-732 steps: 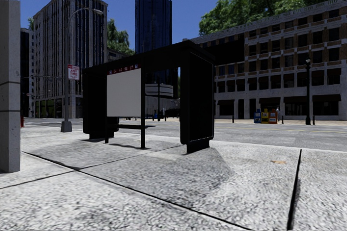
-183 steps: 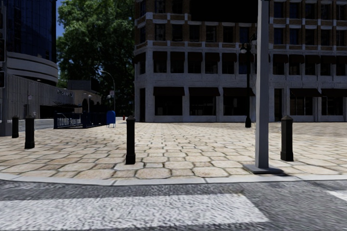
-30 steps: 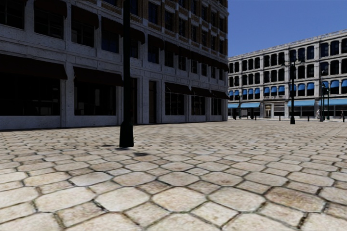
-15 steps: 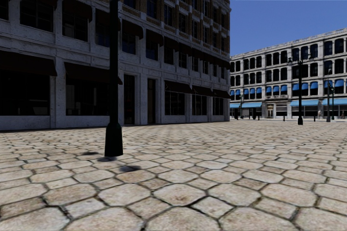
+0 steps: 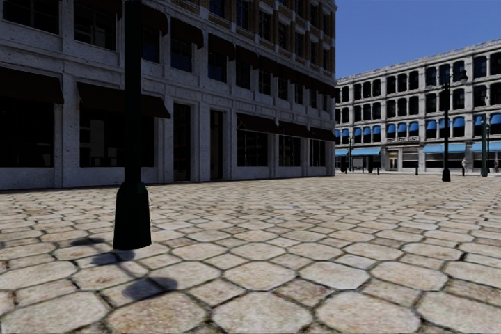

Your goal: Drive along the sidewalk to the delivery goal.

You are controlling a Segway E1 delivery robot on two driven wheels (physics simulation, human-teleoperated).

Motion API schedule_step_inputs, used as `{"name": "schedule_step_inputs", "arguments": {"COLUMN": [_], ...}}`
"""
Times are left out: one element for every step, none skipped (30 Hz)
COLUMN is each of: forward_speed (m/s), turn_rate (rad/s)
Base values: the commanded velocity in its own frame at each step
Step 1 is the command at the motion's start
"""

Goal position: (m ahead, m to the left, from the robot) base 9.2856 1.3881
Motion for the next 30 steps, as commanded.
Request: {"name": "schedule_step_inputs", "arguments": {"forward_speed": [2.00, 2.00, 2.00, 2.00, 2.00, 2.00, 2.00, 2.00, 2.00, 2.00, 2.00, 2.00, 2.00, 2.00, 2.00, 2.00, 2.00, 2.00, 2.00, 2.00, 2.00, 2.00, 2.00, 2.00, 2.00, 2.00, 2.00, 2.00, 2.00, 2.00], "turn_rate": [0.00, 0.00, 0.00, 0.00, 0.00, 0.00, 0.00, 0.00, 0.00, 0.00, 0.00, 0.00, 0.00, 0.00, 0.00, 0.00, 0.00, 0.00, 0.00, 0.00, 0.00, 0.00, 0.00, 0.00, 0.00, 0.00, 0.00, 0.00, 0.00, 0.00]}}
